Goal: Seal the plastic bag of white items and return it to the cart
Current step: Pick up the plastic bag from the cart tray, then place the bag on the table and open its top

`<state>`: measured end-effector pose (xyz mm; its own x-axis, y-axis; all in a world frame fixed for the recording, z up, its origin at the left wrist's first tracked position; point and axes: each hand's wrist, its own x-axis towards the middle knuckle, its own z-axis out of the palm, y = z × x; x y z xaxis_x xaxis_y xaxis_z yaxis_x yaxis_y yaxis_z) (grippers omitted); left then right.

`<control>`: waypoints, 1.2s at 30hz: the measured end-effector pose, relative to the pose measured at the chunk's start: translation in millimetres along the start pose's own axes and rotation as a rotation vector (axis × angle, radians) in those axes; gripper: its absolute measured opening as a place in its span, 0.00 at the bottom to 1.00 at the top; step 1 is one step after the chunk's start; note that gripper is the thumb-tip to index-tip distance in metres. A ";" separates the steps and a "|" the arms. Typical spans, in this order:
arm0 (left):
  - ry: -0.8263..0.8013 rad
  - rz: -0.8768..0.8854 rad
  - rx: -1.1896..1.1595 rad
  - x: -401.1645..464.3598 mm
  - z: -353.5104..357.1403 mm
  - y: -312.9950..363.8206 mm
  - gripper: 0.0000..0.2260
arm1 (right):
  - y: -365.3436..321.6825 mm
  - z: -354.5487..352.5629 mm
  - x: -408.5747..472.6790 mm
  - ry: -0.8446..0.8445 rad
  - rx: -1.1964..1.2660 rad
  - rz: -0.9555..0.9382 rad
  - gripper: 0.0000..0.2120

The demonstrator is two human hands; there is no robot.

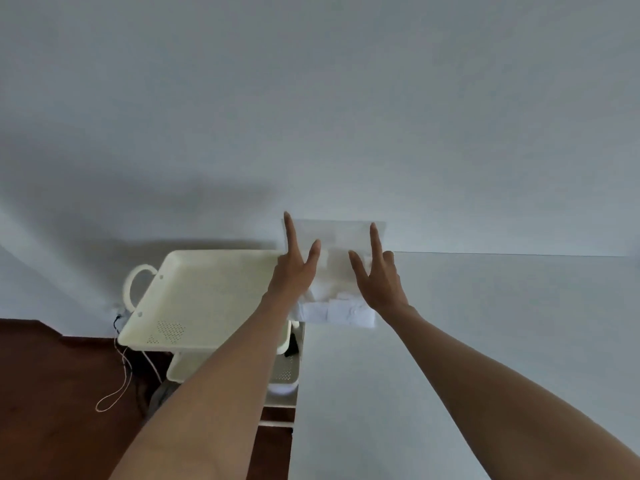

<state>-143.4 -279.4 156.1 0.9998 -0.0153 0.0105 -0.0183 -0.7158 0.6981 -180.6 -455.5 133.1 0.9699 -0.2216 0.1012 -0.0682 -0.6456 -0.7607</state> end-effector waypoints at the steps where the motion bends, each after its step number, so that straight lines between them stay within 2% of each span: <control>1: -0.016 0.008 -0.007 -6.3 11.7 2.8 0.35 | 11.2 -5.4 -6.4 0.016 -0.001 0.016 0.34; 6: -0.083 0.019 0.010 -40.8 66.4 7.0 0.39 | 62.4 -17.5 -45.3 0.021 -0.011 0.118 0.33; 9: -0.061 0.024 0.058 -59.7 95.7 2.6 0.40 | 83.6 -17.7 -67.0 0.002 -0.047 0.154 0.33; 14: -0.213 -0.026 0.020 -80.8 117.8 -6.2 0.39 | 110.7 -21.3 -87.9 0.009 -0.086 0.173 0.33; 21: -0.255 -0.024 0.129 -98.0 118.8 -13.3 0.34 | 129.0 -25.4 -93.8 0.019 -0.232 0.091 0.30; 25: -0.216 0.050 0.249 -104.3 110.0 -18.1 0.32 | 127.6 -24.9 -98.2 0.039 -0.235 0.020 0.28; 28: -0.249 0.100 0.308 -108.6 102.2 -21.9 0.32 | 123.8 -22.9 -103.3 0.051 -0.223 -0.012 0.27; 36: -0.183 0.067 0.537 -109.9 79.7 -22.9 0.30 | 116.7 -24.4 -113.6 0.096 -0.207 -0.049 0.24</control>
<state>-253.1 -316.9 82.0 0.9805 -0.1592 -0.1154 -0.1284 -0.9629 0.2374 -304.4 -523.5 48.5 0.9473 -0.2481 0.2027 -0.0772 -0.7910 -0.6069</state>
